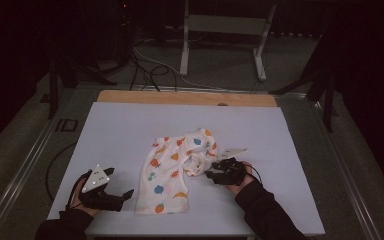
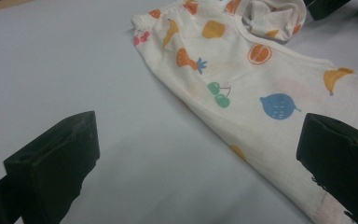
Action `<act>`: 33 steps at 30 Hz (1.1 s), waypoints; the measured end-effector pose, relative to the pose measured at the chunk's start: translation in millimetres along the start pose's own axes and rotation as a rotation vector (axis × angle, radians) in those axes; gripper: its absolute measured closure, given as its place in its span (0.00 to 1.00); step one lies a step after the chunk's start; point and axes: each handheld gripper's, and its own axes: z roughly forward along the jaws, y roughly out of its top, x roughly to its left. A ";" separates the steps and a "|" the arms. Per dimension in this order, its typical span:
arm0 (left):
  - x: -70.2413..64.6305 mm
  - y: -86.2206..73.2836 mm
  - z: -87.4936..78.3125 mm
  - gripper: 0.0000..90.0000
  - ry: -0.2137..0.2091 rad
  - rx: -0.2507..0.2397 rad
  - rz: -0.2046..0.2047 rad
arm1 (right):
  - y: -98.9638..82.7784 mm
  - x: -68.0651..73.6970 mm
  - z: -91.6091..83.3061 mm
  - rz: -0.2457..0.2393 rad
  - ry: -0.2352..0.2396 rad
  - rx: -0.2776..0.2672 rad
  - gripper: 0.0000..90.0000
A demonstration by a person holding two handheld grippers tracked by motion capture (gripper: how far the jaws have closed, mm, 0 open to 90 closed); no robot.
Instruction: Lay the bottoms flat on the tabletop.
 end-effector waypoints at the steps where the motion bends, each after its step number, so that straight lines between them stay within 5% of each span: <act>1: -0.5 -0.1 0.1 0.01 0.001 0.002 0.001 | 1.8 1.8 3.2 0.002 -0.006 0.010 0.56; 5: -1.1 -0.2 0.4 0.01 -0.003 0.003 0.004 | 7.2 10.2 14.3 -0.002 -0.012 0.022 0.46; 8: -0.8 -0.1 0.8 0.01 -0.006 0.007 0.006 | 11.3 17.8 20.4 -0.008 -0.019 0.011 0.50; 15: -0.6 -1.2 1.3 0.01 -0.006 0.009 0.004 | 22.2 16.3 17.9 -0.012 -0.108 -0.012 0.92; 24: 0.5 -1.2 1.5 0.01 -0.015 0.011 -0.001 | 35.4 0.7 -28.5 0.054 -0.072 -0.122 0.90; 26: 0.8 -1.5 1.9 0.01 -0.018 0.010 -0.006 | 41.4 -3.3 -35.7 0.054 -0.093 -0.140 0.90; 31: 1.7 -1.9 1.5 0.01 -0.017 0.010 -0.012 | 54.6 -20.4 -34.6 0.052 -0.164 -0.145 0.85; 33: 2.0 -2.3 1.7 0.01 -0.016 0.013 -0.013 | 57.2 -26.5 -28.9 0.065 -0.154 -0.142 0.72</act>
